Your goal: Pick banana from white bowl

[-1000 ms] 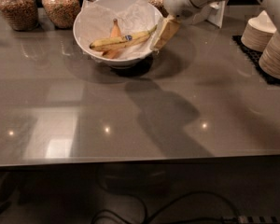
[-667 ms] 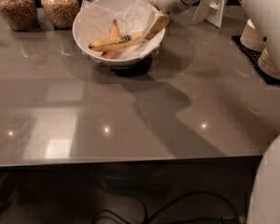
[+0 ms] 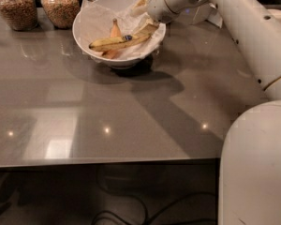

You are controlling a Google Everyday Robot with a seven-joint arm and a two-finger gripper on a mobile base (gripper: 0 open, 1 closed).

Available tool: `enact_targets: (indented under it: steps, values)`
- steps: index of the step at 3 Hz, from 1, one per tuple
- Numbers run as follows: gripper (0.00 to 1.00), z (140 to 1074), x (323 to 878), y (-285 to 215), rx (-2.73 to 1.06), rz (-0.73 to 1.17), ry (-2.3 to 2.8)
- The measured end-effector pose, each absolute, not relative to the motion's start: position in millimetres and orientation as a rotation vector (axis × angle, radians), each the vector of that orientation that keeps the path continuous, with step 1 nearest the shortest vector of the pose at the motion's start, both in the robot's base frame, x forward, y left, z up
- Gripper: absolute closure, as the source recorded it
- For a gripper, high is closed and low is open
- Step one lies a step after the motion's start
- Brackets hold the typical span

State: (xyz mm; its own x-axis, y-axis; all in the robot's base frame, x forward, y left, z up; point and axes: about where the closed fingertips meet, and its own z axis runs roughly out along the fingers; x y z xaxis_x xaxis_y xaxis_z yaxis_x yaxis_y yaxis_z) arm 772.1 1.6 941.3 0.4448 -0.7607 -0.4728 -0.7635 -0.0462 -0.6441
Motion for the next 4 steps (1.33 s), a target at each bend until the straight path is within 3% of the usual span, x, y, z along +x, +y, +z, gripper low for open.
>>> enact_targets:
  steps: [4]
  values:
    - [0.5,866,801,37,-1.923,0.077,1.341]
